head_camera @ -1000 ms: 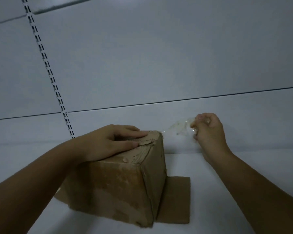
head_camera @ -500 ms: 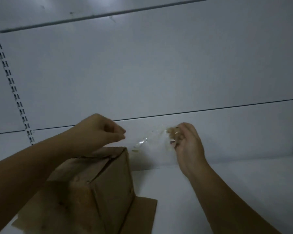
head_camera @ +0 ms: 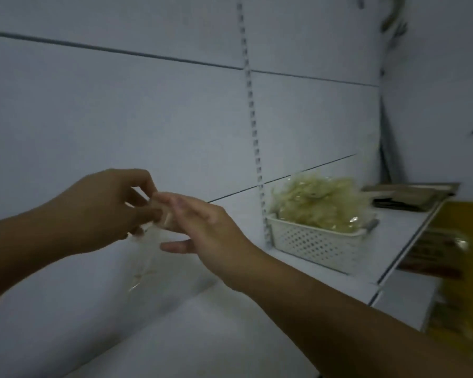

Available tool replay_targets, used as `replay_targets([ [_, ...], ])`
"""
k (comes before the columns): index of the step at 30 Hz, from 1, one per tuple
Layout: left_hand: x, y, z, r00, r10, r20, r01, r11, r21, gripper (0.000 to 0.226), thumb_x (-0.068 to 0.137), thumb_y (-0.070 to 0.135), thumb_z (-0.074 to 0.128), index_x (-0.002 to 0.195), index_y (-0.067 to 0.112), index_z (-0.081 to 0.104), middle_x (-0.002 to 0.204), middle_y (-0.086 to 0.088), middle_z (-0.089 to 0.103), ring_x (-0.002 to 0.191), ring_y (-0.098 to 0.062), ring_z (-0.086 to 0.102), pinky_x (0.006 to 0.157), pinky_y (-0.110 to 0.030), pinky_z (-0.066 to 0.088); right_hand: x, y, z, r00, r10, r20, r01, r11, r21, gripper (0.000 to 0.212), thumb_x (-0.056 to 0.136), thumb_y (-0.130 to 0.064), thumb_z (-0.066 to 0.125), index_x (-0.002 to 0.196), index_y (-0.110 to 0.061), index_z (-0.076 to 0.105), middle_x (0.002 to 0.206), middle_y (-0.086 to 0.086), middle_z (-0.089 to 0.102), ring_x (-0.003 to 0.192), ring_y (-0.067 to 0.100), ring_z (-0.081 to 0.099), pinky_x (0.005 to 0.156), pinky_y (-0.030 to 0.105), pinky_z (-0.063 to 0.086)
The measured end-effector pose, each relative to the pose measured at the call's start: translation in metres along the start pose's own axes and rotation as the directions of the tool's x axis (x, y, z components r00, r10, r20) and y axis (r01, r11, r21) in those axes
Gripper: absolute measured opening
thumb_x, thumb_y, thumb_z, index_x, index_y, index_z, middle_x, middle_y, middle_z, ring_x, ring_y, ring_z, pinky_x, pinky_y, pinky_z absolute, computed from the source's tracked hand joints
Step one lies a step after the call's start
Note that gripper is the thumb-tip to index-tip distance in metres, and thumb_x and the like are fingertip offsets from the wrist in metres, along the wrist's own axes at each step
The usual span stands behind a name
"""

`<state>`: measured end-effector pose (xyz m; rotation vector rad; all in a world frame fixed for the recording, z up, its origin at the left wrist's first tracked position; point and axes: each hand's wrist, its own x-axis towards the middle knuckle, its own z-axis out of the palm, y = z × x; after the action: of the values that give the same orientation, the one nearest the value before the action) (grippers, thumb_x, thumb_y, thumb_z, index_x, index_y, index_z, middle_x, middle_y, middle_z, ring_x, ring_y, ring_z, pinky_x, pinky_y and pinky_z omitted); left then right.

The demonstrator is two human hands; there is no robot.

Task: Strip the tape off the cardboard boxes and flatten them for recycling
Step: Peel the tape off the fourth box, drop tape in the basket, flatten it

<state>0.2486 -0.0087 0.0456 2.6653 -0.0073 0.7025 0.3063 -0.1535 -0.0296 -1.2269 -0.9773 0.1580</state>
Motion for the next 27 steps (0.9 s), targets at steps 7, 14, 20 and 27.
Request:
replay_targets([
  [7,0.048,0.066,0.058,0.964,0.250,-0.088,-0.259,0.959,-0.113,0.022,0.080,0.015,0.069,0.066,0.031,0.065,0.064,0.014,0.071,0.049,-0.011,0.066,0.062,-0.039,0.055,-0.043,-0.029,-0.091,0.995,-0.095,-0.036,0.087,0.982,-0.170,0.071,0.075,-0.064,0.042,0.139,-0.034,0.038,0.130,-0.015,0.053,0.107,0.007,0.060,0.085,0.034,0.056],
  [14,0.095,0.165,0.122,0.914,0.394,-0.100,-0.406,0.893,-0.194,0.010,0.074,0.028,0.070,0.064,0.023,0.069,0.057,0.009,0.069,0.050,-0.018,0.064,0.054,-0.034,0.052,-0.064,-0.040,-0.212,0.896,-0.317,-0.312,0.311,0.948,-0.072,0.034,0.084,-0.041,0.050,0.109,-0.024,0.066,0.107,0.002,0.071,0.083,0.018,0.072,0.059,0.022,0.056],
  [20,0.176,0.196,0.161,0.908,0.260,-0.328,-0.355,0.894,-0.272,0.014,0.084,0.017,0.066,0.071,0.022,0.063,0.065,0.015,0.069,0.055,-0.008,0.068,0.062,-0.031,0.059,-0.054,-0.056,-0.323,0.736,-0.466,-0.492,0.489,0.867,-0.090,0.025,0.090,-0.011,0.050,0.090,-0.024,0.072,0.094,0.007,0.074,0.073,0.024,0.072,0.056,0.022,0.055],
  [27,0.210,0.172,0.268,0.978,0.111,0.178,-0.077,0.979,-0.188,0.019,0.095,0.025,0.048,0.112,0.026,0.057,0.081,0.009,0.061,0.068,-0.009,0.061,0.060,-0.030,0.051,0.033,-0.022,-0.396,0.976,-0.217,-0.007,0.119,0.559,-0.821,0.036,0.096,-0.030,0.045,0.131,-0.024,0.050,0.142,-0.004,0.046,0.129,0.012,0.043,0.108,0.026,0.032],
])
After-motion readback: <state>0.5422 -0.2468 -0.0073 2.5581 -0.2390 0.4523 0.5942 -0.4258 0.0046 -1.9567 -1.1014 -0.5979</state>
